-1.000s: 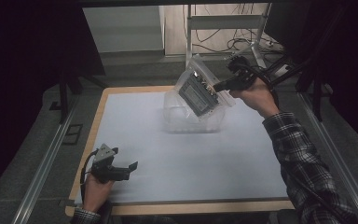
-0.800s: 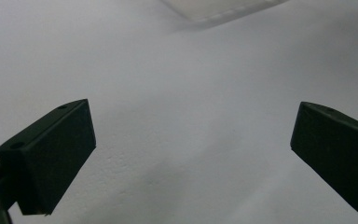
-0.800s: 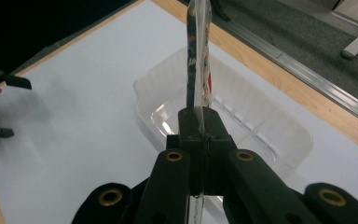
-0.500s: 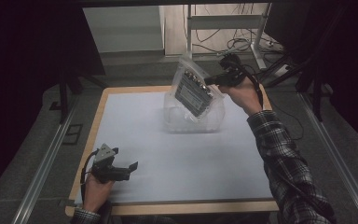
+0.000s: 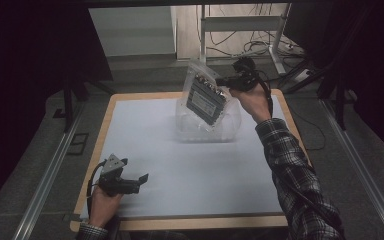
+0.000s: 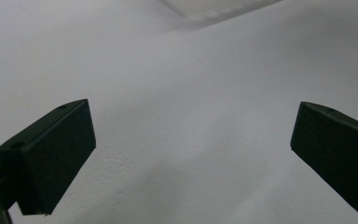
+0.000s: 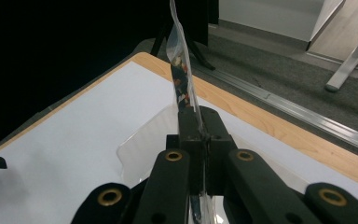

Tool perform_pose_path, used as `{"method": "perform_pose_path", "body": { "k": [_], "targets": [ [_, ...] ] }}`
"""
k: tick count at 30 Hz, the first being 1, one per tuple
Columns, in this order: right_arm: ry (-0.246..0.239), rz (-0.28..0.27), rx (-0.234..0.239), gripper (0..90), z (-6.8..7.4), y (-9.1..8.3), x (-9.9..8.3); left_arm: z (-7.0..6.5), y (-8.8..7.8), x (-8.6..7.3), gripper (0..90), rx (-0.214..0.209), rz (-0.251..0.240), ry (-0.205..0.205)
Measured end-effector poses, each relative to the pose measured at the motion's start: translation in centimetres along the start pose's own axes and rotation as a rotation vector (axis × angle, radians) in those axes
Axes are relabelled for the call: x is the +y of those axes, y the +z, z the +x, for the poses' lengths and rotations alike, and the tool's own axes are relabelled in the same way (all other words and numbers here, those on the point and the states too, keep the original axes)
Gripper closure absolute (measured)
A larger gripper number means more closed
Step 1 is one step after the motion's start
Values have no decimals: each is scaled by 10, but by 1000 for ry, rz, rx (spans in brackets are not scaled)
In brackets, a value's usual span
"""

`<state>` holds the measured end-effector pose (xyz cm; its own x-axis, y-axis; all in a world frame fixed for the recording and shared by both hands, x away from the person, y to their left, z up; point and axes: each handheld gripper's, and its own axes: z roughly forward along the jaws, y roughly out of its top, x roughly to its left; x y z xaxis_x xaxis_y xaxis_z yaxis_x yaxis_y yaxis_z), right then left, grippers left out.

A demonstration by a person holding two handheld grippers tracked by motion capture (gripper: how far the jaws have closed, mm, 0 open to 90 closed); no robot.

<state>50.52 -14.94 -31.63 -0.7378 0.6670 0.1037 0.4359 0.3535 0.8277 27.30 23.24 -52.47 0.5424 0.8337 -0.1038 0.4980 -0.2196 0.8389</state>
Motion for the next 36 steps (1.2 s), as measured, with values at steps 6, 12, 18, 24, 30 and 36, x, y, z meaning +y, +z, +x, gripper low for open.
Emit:
{"method": "perform_pose_path", "body": {
  "k": [6,12,18,24,30,36],
  "targets": [
    [-27,29,-5,887,4,1,7,0,0,0,0,-1,1,0],
    [-64,70,-19,889,12,2,18,0,0,0,0,0,-3,-1],
    [-113,138,-54,891,23,9,35,0,0,0,0,-3,-4,-1],
    [-121,156,-62,891,26,17,41,0,0,0,0,-7,-2,1],
    [-109,168,-51,889,24,23,39,-1,1,0,0,-9,1,2],
    [-100,158,-65,874,12,14,31,-1,1,0,0,-7,3,2]
  ]
}}
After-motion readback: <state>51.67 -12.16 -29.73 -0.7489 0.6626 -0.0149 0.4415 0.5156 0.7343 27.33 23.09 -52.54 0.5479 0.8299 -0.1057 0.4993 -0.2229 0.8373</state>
